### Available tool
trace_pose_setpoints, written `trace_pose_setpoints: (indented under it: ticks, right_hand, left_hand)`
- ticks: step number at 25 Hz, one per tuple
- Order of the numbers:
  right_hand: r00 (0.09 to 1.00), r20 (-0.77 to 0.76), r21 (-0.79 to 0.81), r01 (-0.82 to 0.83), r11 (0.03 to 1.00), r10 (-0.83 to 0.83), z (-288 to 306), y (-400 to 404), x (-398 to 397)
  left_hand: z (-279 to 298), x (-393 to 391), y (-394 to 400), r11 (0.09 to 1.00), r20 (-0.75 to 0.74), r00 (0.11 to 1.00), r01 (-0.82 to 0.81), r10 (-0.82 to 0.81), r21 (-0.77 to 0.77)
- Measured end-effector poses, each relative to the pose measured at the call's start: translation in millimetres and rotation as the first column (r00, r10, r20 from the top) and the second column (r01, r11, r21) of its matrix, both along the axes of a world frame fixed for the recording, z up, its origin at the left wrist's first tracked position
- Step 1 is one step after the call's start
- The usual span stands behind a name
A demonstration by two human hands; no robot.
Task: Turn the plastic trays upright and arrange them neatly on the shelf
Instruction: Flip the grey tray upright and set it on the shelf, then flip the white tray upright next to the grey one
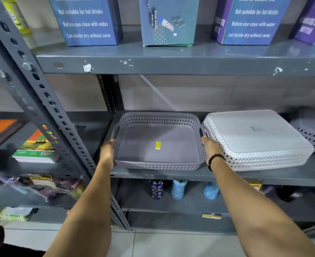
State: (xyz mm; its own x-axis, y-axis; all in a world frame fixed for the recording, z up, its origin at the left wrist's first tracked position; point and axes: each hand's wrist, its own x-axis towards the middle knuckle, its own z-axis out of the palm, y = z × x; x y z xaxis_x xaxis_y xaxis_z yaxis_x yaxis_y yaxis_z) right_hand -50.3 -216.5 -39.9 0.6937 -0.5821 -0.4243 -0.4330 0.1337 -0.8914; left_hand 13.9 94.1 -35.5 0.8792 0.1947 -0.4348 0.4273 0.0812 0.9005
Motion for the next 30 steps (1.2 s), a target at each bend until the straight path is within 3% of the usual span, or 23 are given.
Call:
trace_pose_setpoints:
  ticks: [6,8,10,13,18,22,25,28,30]
  right_hand:
    - [1.0,0.023,-0.015,0.001,1.0,-0.001,3,-2,0]
    - [0.999,0.03,-0.035,0.016,0.999,-0.015,8,0,-3]
    - [0.995,0.099,-0.068,0.02,0.997,-0.014,21,0,-6]
    - [0.965,0.26,-0.096,0.052,0.994,-0.026,45,-10,-6]
    - [0.932,0.359,-0.212,0.132,0.968,-0.049,71,-63,-13]
    - [0.976,0.213,-0.459,0.145,0.876,-0.05,61,-138,-26]
    - [0.997,-0.013,-0.697,0.043,0.716,-0.072,51,-203,-38]
    - [0.978,-0.164,-0.799,-0.053,0.599,-0.131,42,-251,-47]
    - [0.953,-0.265,-0.776,-0.12,0.619,-0.147,37,-275,-48]
  left_hand:
    - [0,-3,0,0.997,-0.035,0.997,-0.069,0.071,0.041]
    - [4,-11,-4,0.973,0.014,0.992,-0.122,0.122,0.193]
    - [13,-19,-15,0.885,0.148,0.976,-0.207,0.159,0.417]
    - [37,-29,-46,0.789,0.352,0.934,-0.256,0.054,0.558]
    - [51,-25,-156,0.84,0.428,0.883,-0.078,-0.191,0.536]
    - [50,-37,-269,0.832,0.423,0.819,0.113,-0.387,0.544]
    - [43,-41,-337,0.795,0.298,0.837,0.238,-0.459,0.558]
    - [31,-33,-371,0.791,0.096,0.922,0.266,-0.376,0.551]
    - [27,-33,-383,0.811,-0.033,0.955,0.268,-0.295,0.52]
